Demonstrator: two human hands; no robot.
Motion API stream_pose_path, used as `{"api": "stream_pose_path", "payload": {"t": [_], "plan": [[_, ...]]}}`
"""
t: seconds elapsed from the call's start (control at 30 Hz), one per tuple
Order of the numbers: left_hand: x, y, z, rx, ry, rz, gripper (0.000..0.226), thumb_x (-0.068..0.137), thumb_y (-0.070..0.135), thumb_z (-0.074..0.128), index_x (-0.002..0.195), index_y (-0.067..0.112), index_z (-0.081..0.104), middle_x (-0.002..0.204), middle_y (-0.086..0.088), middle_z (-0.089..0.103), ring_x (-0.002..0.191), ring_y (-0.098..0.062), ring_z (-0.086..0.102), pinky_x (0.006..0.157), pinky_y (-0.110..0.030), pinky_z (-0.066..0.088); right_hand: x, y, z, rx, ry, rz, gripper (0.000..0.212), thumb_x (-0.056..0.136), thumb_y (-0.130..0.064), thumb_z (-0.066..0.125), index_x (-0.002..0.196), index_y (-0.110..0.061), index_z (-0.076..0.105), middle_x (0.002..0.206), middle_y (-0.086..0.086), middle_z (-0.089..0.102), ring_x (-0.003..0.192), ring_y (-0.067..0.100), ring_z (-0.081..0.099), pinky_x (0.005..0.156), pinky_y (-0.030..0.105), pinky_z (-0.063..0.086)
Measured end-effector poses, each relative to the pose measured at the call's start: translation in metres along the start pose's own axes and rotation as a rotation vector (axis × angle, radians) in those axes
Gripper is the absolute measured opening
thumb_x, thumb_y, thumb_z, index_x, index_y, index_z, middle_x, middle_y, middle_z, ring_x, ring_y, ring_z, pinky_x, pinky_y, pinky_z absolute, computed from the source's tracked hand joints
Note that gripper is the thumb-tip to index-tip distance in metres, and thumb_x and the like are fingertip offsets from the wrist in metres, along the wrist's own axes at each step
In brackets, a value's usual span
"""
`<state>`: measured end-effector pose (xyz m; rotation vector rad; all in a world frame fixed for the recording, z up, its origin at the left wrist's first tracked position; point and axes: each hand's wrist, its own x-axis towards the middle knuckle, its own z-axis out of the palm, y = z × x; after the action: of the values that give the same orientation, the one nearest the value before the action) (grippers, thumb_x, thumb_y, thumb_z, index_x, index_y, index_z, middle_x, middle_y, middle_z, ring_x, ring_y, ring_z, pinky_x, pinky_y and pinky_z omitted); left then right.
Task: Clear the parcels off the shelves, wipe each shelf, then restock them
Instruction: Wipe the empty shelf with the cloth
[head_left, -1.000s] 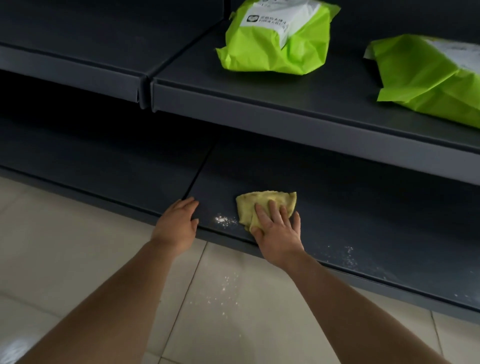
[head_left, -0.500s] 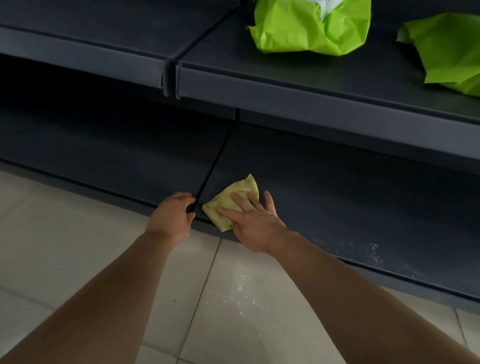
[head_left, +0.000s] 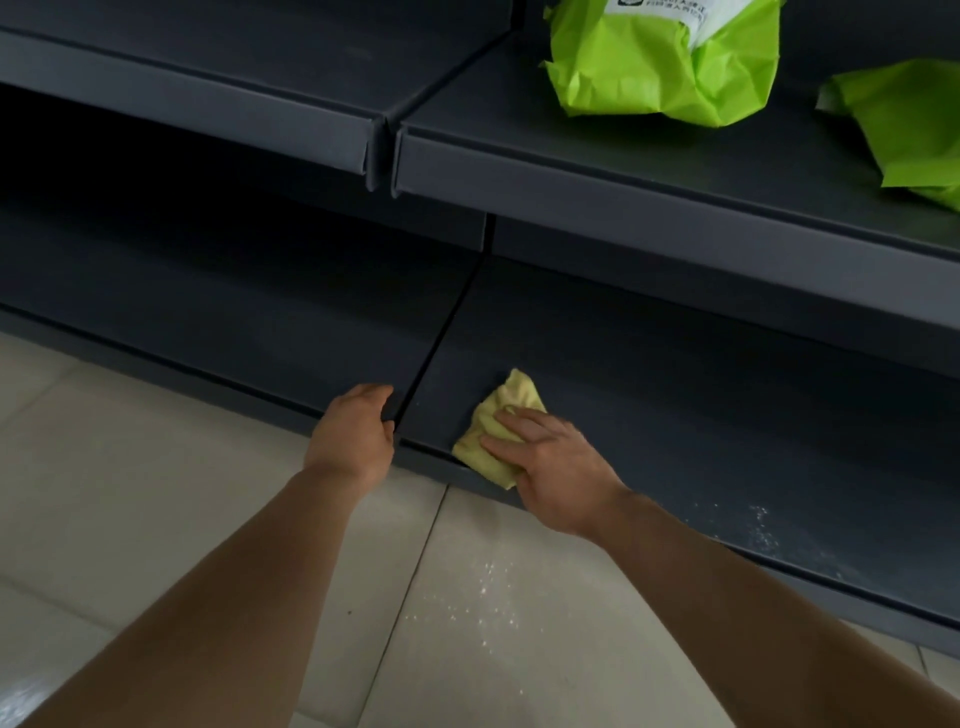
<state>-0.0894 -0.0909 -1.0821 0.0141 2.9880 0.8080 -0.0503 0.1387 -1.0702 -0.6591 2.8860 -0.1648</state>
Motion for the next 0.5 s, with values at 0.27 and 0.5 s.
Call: {"api": "stream_pose_path", "payload": {"t": [0.27, 0.5], "plan": [[0.012, -0.006, 0.001, 0.061, 0.058, 0.056, 0.038, 0.096, 0.015, 0.048, 0.134, 0.012, 0.053, 0.135, -0.004, 0.049, 0.116, -0.025, 0.043, 0.096, -0.033, 0.041, 0.079, -0.013, -0.003, 0.062, -0.084, -0.064, 0.065, 0.095, -0.01, 0.044, 0.151, -0.035, 0.023, 0.163, 0.003, 0.003, 0.149, 0.021, 0.0, 0.121, 0.035, 0.003], [0.029, -0.005, 0.006, 0.124, 0.067, 0.027, 0.041, 0.097, 0.026, 0.045, 0.138, 0.023, 0.048, 0.133, -0.003, 0.043, 0.113, -0.024, 0.04, 0.096, -0.035, 0.037, 0.113, 0.021, -0.016, 0.084, -0.103, 0.203, 0.072, 0.094, -0.011, 0.047, 0.151, -0.043, 0.016, 0.162, 0.003, -0.004, 0.149, 0.027, 0.0, 0.12, 0.04, 0.013]]}}
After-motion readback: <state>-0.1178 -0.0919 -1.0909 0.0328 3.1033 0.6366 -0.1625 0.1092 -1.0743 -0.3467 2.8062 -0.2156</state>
